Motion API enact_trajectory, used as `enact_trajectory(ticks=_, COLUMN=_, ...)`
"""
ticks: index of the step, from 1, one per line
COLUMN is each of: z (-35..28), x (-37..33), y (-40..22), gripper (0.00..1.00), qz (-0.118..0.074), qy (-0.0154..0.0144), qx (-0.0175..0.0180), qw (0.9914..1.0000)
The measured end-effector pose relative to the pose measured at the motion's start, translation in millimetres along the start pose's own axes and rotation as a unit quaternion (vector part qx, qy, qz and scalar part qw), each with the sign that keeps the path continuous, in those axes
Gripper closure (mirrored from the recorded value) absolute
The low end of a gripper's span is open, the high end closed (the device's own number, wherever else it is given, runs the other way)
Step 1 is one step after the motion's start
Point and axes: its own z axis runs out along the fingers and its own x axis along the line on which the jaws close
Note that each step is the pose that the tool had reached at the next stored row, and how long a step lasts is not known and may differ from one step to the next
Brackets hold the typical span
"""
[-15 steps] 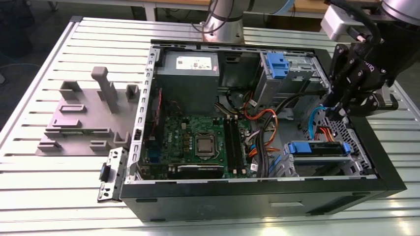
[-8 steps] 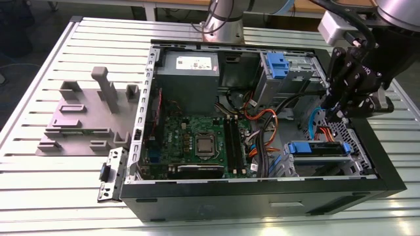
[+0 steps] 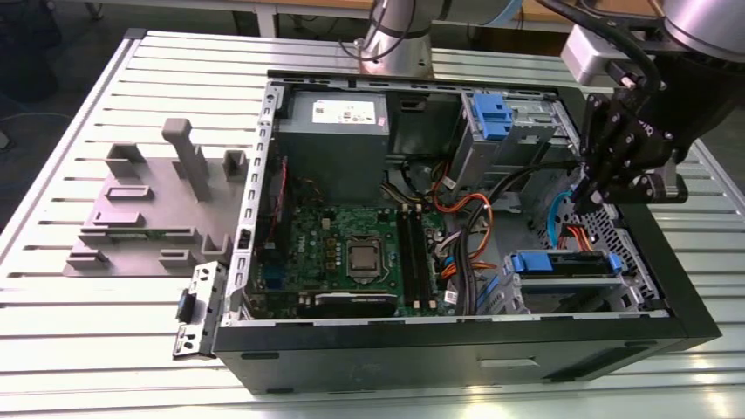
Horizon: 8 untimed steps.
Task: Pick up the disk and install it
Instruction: 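Insert the second disk wire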
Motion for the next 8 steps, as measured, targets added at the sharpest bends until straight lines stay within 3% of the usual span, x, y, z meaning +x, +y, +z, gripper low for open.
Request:
enact_trajectory(ticks=4, z=1.4, x=0.0, y=0.2, gripper=0.84, qz=0.0, qy=-0.0001, qx=0.0008, qw=1.0)
enact_trajectory(ticks=8, z=3.6, x=0.3, y=5.0, gripper=0.84, qz=0.0, qy=-0.0002, qx=0.0091, qw=0.99996)
